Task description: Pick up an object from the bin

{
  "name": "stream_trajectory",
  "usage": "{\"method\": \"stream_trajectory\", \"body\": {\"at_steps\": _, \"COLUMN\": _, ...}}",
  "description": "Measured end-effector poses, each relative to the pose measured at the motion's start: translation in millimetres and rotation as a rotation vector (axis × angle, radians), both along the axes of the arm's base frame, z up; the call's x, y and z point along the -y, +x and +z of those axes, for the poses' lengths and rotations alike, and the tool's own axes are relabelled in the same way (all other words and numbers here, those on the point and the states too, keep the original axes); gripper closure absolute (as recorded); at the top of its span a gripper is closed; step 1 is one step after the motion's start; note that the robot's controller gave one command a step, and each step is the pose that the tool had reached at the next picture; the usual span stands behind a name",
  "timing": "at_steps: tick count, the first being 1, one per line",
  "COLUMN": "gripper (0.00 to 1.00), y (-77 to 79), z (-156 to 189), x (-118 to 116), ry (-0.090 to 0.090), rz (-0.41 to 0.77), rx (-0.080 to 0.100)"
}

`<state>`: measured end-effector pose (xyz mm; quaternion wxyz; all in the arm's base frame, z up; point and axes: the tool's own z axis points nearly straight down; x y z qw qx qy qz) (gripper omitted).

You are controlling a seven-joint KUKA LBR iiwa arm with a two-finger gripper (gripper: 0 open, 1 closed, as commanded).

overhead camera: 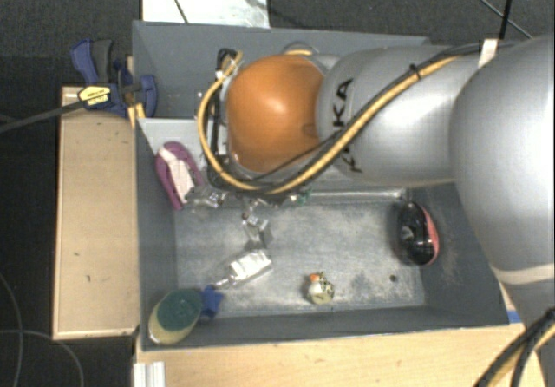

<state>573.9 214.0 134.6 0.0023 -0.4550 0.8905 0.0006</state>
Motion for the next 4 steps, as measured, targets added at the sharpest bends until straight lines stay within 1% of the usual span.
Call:
{"method": "stream_trajectory", "body": {"at_steps": 1, "gripper": 0.00, "y": -71.4, "z": -65, "x": 20, "ry": -0.004, "rz": 0.126, "rx": -0.010}}
{"method": "stream_trajectory", "body": {"at_steps": 2, "gripper": 1.00, "y": -68.2, "z": -63, "x": 19, "ry": -0.001, "rz": 0.122, "rx": -0.002}}
{"method": "stream_trajectory", "body": {"at_steps": 3, "gripper": 1.00, "y": -40.8, "z": 113, "x": 15, "ry": 0.001, "rz": 0.151, "rx": 0.009}}
{"method": "stream_trajectory", "body": {"at_steps": 4, "gripper": 0.00, "y": -42.7, "z": 108, "x": 15, "ry": -0.001, "rz": 0.149, "rx": 0.000}}
